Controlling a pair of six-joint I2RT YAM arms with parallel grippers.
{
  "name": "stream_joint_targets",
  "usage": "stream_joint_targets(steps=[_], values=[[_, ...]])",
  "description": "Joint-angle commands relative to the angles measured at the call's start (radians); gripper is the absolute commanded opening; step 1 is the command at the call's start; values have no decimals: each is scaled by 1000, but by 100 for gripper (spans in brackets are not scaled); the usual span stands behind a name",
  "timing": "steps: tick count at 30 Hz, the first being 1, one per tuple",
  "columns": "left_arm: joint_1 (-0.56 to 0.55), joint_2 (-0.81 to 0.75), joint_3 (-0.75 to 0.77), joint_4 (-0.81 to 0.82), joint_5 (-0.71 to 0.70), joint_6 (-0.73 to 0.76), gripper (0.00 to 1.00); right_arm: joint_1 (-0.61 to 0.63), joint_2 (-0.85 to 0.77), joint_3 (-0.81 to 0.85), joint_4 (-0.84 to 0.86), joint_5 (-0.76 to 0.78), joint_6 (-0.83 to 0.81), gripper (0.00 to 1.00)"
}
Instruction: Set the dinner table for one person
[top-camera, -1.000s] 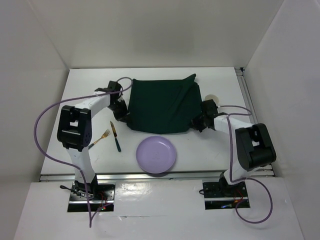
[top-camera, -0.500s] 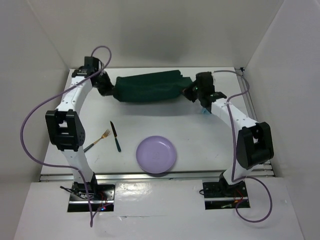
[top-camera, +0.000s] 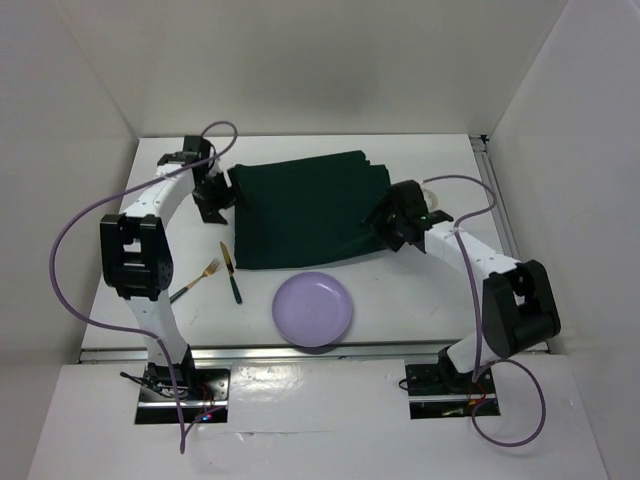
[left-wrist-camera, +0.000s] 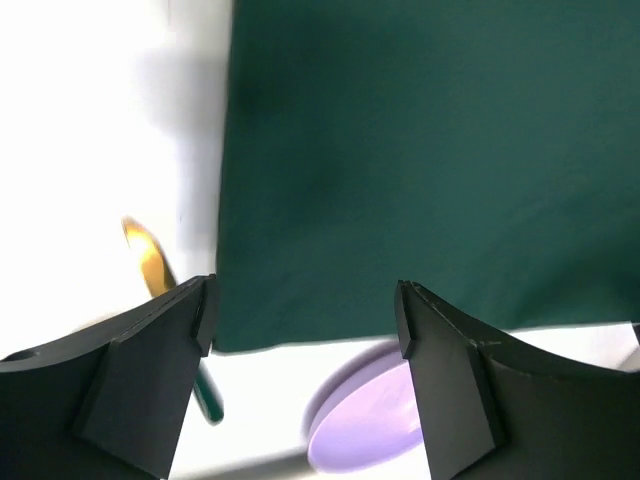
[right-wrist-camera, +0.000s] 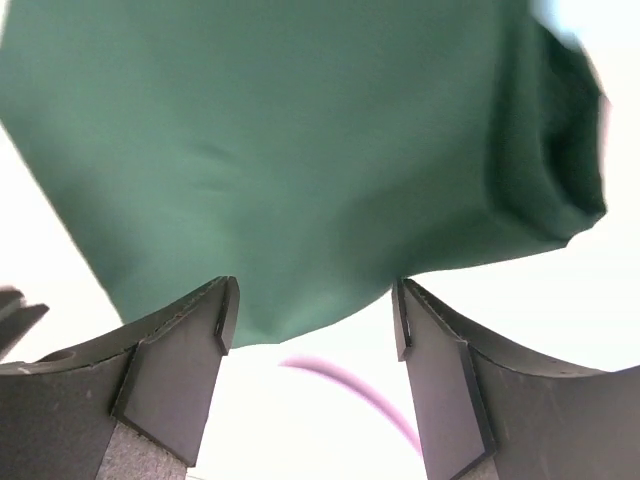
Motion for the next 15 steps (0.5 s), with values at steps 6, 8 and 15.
stream_joint_targets(steps=[6, 8, 15], values=[[3, 101, 313, -104, -113, 55, 76, 58, -82, 220, -67, 168, -142, 74], [3, 113, 322, -104, -104, 55, 69, 68, -82, 247, -93, 206, -151, 74], [3, 133, 216, -36, -62, 18, 0, 59, 175, 451, -88, 33, -376, 20]])
